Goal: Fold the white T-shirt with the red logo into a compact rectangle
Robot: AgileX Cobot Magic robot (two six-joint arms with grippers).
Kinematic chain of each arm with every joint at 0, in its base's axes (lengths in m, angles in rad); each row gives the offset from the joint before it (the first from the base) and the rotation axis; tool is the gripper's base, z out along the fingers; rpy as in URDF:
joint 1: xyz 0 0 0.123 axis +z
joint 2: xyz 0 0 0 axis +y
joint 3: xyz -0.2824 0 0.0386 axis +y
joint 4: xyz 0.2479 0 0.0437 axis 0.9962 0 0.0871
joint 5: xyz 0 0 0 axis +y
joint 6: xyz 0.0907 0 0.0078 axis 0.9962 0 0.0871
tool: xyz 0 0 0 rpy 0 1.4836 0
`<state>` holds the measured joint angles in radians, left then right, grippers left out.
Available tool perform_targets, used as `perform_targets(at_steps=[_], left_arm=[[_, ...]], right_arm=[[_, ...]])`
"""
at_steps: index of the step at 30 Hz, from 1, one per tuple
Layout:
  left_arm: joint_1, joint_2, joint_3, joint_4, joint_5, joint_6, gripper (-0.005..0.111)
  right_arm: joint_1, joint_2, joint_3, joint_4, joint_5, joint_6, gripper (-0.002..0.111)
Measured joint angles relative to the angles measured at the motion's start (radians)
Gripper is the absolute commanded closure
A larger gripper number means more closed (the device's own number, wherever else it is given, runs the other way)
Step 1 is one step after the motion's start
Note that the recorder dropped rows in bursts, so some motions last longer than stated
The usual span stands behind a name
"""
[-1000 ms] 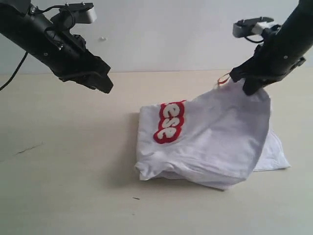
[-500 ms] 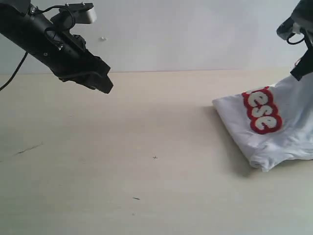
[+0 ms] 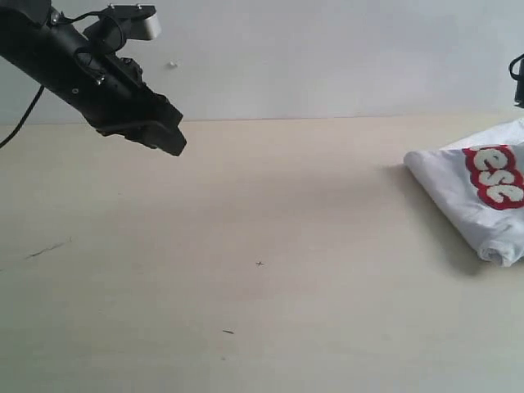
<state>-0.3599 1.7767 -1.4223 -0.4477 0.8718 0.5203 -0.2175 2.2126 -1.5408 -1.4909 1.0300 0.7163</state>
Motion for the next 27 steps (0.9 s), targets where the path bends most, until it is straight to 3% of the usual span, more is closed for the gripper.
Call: perform_targets(at_steps=[7, 10, 16, 22, 24, 27], left_arm=[[0.000, 0.000, 0.000, 0.002, 0.020, 0.000, 0.064], [0.000, 0.000, 0.000, 0.002, 0.032, 0.000, 0.064], [0.000, 0.000, 0.000, 0.002, 0.036, -0.002, 0.064], [0.000, 0.000, 0.000, 0.002, 0.036, -0.004, 0.064], [0.000, 0.000, 0.000, 0.002, 0.037, -0.004, 0.064], [0.000, 0.000, 0.000, 0.002, 0.037, -0.004, 0.064]], right_arm=[[0.000, 0.029, -0.157, 0.141, 0.075, -0.095, 0.061], [-0.014, 0.029, -0.200, 0.208, 0.083, -0.141, 0.067], [-0.074, 0.035, -0.224, 0.709, -0.126, -0.482, 0.069], [-0.106, 0.038, -0.327, 0.820, -0.109, -0.539, 0.069], [-0.117, 0.036, -0.348, 0.866, -0.105, -0.544, 0.076], [-0.129, 0.040, -0.355, 0.972, -0.087, -0.601, 0.096]])
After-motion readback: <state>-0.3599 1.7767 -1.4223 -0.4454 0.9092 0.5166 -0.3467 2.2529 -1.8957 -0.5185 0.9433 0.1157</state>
